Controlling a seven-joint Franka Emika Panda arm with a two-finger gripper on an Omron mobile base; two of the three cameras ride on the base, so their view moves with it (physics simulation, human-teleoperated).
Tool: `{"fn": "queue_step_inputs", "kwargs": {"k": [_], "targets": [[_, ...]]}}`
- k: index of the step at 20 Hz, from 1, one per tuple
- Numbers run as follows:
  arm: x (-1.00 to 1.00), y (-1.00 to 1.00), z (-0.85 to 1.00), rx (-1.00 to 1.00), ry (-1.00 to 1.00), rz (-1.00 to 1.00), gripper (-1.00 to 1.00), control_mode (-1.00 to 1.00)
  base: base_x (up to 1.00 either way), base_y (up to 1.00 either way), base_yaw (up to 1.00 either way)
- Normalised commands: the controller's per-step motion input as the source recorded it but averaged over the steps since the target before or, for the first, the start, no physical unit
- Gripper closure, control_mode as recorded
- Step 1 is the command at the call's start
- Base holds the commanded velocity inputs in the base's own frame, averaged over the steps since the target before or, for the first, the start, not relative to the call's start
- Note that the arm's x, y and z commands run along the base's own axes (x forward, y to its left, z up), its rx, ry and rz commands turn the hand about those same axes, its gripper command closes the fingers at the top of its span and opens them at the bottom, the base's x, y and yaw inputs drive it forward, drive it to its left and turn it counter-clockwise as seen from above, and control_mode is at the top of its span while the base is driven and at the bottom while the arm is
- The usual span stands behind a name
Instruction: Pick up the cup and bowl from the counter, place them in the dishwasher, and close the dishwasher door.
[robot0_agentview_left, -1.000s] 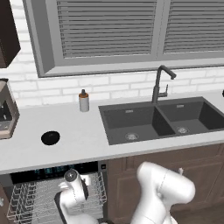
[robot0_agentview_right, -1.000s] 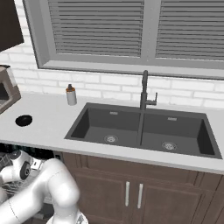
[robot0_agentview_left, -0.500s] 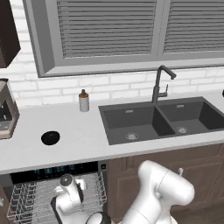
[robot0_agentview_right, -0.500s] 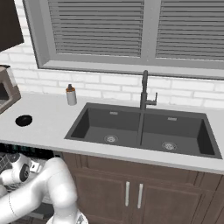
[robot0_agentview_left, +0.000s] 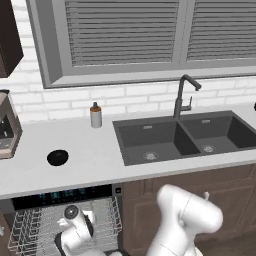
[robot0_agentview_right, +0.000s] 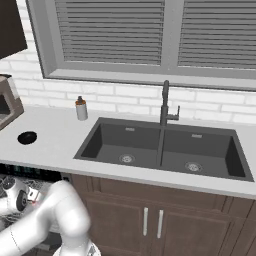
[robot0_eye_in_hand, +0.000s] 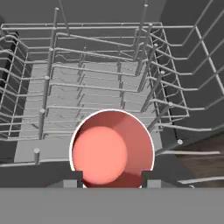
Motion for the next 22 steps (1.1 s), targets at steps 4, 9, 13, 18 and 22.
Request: {"fn": "queue_step_inputs", "kwargs": {"k": [4,9,13,18,22], "targets": [[-0.65,0.17,0.19,-0.04,-0.14,0.0,-1.0,-1.0,0.0,0.0,0.0],[-0.56,0.04,0.9,-0.01,0.0,0.0,-1.0,-1.0,0.0,0.0,0.0],[-0.43,0.0,1.0,0.0,0.12,0.0,-1.0,-1.0,0.0,0.0,0.0],[0.0,0.0,1.0,0.0,0.12,0.01,-1.0,-1.0,0.0,0.0,0.0],[0.0,0.0,1.0,0.0,-0.01,0.04,-1.0,-1.0,0.0,0.0,0.0]]}}
